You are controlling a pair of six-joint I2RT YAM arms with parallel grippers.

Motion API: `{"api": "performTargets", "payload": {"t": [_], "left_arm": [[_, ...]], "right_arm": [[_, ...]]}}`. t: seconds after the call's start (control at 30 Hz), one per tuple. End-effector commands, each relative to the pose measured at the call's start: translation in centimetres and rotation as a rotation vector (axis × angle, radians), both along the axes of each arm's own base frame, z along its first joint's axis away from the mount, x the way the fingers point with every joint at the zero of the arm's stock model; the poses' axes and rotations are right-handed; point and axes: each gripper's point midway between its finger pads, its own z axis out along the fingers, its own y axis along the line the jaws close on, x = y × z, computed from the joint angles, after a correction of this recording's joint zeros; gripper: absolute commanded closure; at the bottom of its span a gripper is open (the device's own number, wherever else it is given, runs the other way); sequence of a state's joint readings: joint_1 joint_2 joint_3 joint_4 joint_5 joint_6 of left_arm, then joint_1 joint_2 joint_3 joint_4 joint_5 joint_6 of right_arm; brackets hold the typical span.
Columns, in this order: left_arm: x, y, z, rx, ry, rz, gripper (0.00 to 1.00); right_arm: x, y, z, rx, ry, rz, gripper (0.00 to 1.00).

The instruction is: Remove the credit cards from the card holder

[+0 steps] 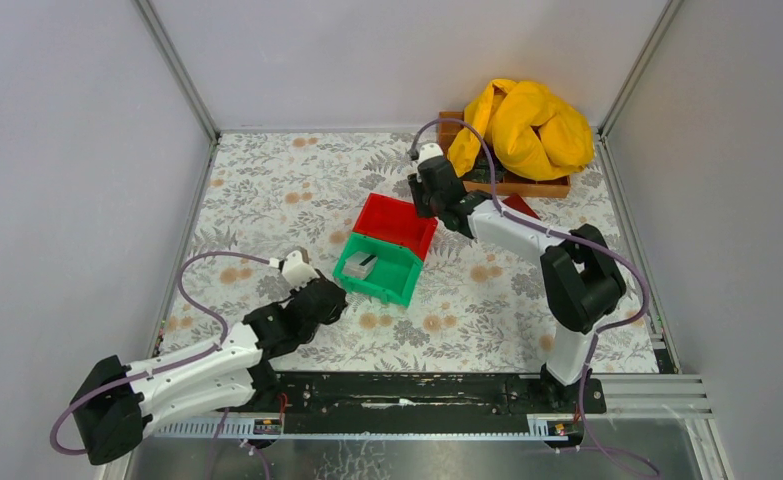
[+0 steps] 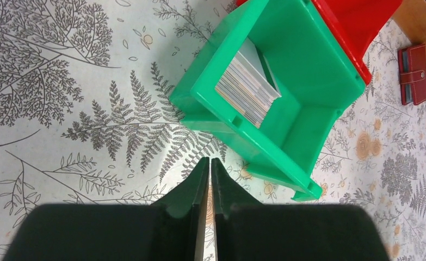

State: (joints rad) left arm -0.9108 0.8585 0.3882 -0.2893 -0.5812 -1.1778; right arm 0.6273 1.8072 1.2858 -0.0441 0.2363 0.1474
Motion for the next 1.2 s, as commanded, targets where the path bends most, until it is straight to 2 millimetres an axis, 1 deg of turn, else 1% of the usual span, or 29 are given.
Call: {"api": "performTargets", "payload": {"t": [0.0, 0.07, 0.17, 0.2, 0.27, 0.3, 0.47, 0.6, 0.7, 0.83, 0.9, 0.97, 1.17], "left_arm": [[-0.4, 0.2, -0.1, -0.031, -0.004, 0.014, 0.88], [-0.5, 0.3, 0.3, -0.049, -0.020, 0.012, 0.77], [-0.7, 0.9, 0.6, -0.055, -0.035, 0.021, 0.56], [-0.8, 1.1, 0.7, -0.053, -0.037, 0.026, 0.51], [-0.9, 1.6, 0.8, -0.043, -0.040, 0.032, 0.44], [-1.0, 1.7, 0.9, -0.042, -0.043, 0.034, 0.43], [-1.2, 2.3, 0.8, -0.034, -0.049, 0.038, 0.36], [-1.2, 2.4, 0.7, -0.043, -0.054, 0.041, 0.34], [-1.3, 2.6, 0.7, -0.042, -0.054, 0.046, 0.33], [-1.4, 3.0, 0.8, -0.038, -0.057, 0.058, 0.33], [-1.4, 3.1, 0.8, -0.034, -0.057, 0.062, 0.33], [-1.4, 3.2, 0.9, -0.029, -0.058, 0.065, 0.34], [-1.3, 3.3, 0.9, -0.027, -0.058, 0.068, 0.34]], "right_arm": [[1.1, 3.2, 2.1, -0.031, -0.068, 0.249, 0.62], [1.7, 3.6, 2.2, -0.075, -0.086, 0.298, 0.60], [2.5, 4.3, 2.2, -0.126, -0.117, 0.372, 0.57], [2.6, 4.7, 2.1, -0.133, -0.118, 0.406, 0.56], [2.9, 5.3, 1.7, -0.148, -0.109, 0.449, 0.54], [2.9, 5.5, 1.3, -0.155, -0.094, 0.468, 0.53], [3.3, 6.7, 0.5, -0.156, -0.083, 0.523, 0.51], [3.3, 7.4, -0.1, -0.147, -0.060, 0.557, 0.50], [3.1, 7.4, -1.2, -0.154, -0.035, 0.563, 0.50], [3.1, 7.4, -1.8, -0.157, -0.024, 0.563, 0.54], [3.2, 7.3, -1.9, -0.158, -0.024, 0.559, 0.58], [3.6, 7.6, -1.2, -0.152, -0.041, 0.553, 0.61], [3.6, 7.2, -1.1, -0.158, -0.040, 0.538, 0.67]]}}
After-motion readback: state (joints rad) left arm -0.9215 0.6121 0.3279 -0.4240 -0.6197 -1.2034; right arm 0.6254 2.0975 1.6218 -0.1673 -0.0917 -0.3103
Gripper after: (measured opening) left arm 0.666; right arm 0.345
